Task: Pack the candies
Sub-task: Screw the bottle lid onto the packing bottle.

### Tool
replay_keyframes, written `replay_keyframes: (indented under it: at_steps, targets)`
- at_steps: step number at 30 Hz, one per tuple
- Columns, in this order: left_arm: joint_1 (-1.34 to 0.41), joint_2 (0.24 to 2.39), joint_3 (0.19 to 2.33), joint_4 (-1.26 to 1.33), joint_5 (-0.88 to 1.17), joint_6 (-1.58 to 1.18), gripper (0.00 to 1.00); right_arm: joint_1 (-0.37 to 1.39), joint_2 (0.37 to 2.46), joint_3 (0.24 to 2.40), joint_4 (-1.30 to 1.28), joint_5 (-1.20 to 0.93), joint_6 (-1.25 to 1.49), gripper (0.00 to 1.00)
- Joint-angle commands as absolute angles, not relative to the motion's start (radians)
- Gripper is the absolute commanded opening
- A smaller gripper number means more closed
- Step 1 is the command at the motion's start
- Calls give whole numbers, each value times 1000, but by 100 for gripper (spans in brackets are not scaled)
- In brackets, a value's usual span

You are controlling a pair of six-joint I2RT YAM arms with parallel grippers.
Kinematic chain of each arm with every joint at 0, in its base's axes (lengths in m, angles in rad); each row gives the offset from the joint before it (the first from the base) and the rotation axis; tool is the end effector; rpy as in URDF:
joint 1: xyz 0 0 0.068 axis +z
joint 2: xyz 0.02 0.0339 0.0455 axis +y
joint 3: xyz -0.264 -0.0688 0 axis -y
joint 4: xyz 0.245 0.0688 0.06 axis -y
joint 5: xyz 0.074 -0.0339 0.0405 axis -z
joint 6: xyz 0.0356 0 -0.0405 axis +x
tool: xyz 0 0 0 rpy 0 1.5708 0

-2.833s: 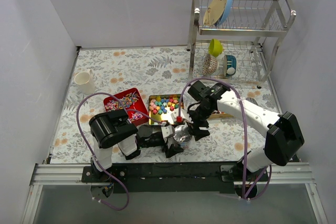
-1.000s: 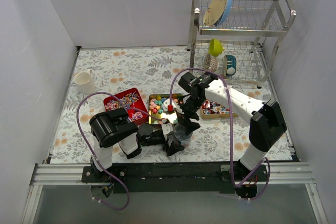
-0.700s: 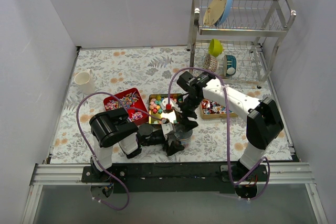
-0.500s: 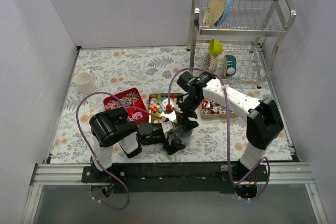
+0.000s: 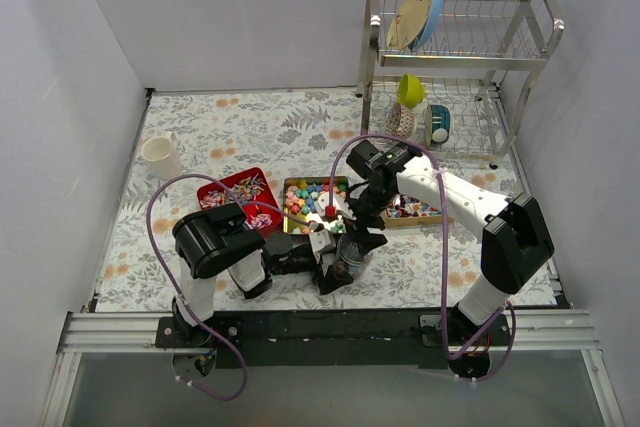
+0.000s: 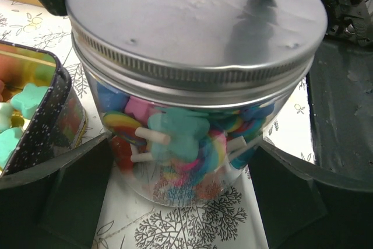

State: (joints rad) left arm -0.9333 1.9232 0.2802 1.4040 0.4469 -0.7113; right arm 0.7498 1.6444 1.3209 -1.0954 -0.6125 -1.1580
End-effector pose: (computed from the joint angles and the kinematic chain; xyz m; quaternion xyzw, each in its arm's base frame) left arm 0.1402 -0.2152 0.0875 0.2210 0.7469 -0.5600 0.2823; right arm 0.2103 0.2238 0.2538 -0.7887 0.5313 0.2797 0.1318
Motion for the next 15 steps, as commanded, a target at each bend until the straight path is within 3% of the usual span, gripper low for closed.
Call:
replay_keyframes:
  at_steps: [1,10,13,15]
  targets:
    - [-913,1965,279,1287,423,-749,0,752,1624,1285,-1190,-632,-1112,76]
    - [-913,1967,291,1249,411,-719,0,752,1628,1293,-1184,-664,-1074,77]
    - [-914,1970,298,1238,420,-710,0,752,1600,1295,-1190,-670,-1107,98]
    - [-913,1973,298,1239,423,-710,0,750,1580,1298,-1178,-678,-1121,98]
